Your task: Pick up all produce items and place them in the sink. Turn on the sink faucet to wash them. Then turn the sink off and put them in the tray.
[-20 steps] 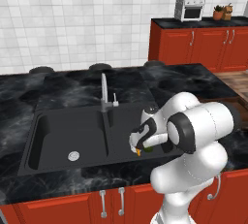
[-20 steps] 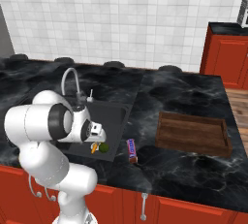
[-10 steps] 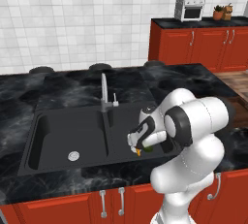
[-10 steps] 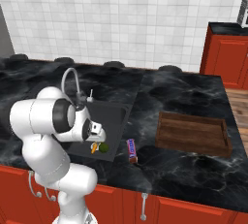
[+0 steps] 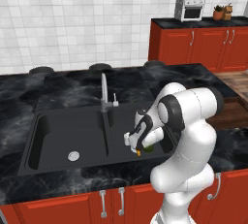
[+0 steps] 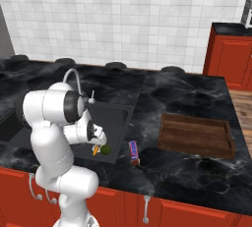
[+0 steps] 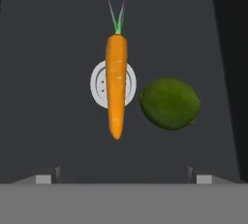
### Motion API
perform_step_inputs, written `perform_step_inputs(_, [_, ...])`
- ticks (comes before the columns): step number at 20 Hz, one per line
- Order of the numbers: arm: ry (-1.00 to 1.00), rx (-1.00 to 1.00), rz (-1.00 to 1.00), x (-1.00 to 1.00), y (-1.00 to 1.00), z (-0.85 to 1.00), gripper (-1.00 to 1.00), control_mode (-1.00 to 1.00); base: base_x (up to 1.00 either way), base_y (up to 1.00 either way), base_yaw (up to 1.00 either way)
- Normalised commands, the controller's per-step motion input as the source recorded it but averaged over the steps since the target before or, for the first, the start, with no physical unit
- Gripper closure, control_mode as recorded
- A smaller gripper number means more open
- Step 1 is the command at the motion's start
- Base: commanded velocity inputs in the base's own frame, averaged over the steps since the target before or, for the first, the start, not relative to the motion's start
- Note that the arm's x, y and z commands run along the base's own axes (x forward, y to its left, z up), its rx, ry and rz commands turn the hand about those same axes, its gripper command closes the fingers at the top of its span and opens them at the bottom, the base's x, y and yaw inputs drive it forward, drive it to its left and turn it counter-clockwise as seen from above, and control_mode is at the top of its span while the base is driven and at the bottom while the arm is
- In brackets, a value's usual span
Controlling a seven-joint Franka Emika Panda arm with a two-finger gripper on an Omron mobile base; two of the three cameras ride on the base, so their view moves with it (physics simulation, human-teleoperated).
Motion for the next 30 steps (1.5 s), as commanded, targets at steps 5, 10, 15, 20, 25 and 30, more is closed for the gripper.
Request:
perform_step_inputs(5, [0.0, 0.0, -0.03, 0.16, 0.0, -0.3, -1.0, -1.0, 0.0, 0.0, 0.0])
perform_step_inputs(10, [0.0, 0.0, 0.0, 0.22, 0.0, -0.25, -1.0, -1.0, 0.0, 0.0, 0.0])
perform_step_inputs(15, [0.0, 0.0, 0.0, 0.14, 0.0, -0.23, -1.0, -1.0, 0.0, 0.0, 0.0])
perform_step_inputs(20, [0.0, 0.0, 0.0, 0.02, 0.0, -0.21, -1.0, -1.0, 0.0, 0.0, 0.0])
perform_step_inputs(25, [0.0, 0.0, -0.01, 0.0, 0.0, -0.09, -1.0, -1.0, 0.0, 0.0, 0.0])
perform_step_inputs(30, [0.0, 0.0, -0.02, 0.0, 0.0, -0.1, -1.0, -1.0, 0.0, 0.0, 0.0])
